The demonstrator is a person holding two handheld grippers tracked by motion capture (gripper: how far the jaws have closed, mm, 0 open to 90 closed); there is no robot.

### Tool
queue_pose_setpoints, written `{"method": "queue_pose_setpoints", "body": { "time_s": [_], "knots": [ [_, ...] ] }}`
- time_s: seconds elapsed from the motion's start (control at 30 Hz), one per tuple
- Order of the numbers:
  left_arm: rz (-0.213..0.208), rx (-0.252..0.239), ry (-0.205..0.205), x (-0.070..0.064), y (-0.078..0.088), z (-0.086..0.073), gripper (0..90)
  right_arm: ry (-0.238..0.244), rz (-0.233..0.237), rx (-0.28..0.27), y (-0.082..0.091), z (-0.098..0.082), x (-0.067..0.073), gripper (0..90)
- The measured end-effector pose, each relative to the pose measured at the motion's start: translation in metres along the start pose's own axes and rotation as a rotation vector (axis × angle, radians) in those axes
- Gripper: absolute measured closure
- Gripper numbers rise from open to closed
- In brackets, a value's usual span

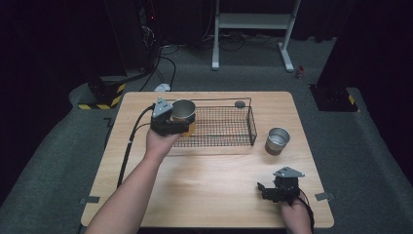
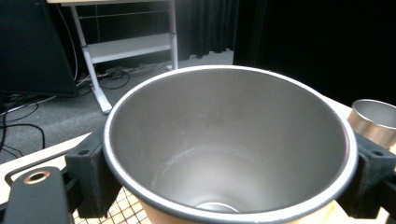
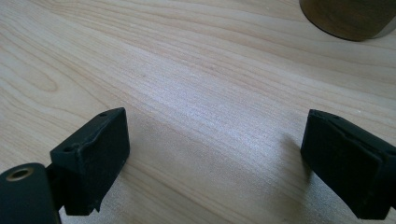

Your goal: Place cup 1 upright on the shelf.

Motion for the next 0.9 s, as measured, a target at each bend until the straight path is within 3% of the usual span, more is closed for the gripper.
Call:
{"method": "queue_pose_setpoints", "body": {
  "time_s": [0.57,0.7,0.9],
  "knots": [
    [0.032,0.011,0.012,0.006,-0.025,0.009,13.1,0.006,-0.001,0.001,0.0,0.0,0.0,7.9],
    [0.037,0.019,0.027,0.008,-0.03,0.007,13.1,0.009,-0.001,0.0,0.0,0.0,-0.001,8.0],
    [0.029,0.033,0.016,0.004,-0.038,-0.001,13.1,0.009,-0.001,0.0,0.0,0.0,-0.001,8.0]
  ]
}}
Point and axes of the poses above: each handheld gripper's, and its own axes: y roughly backward along the jaws, z roughly out of its top, x roughly to its left, the point moved 2 cm from there along -y, roughly forward along the jaws, and after that the axes turned 8 degrees about z, right-handed, at the moved point
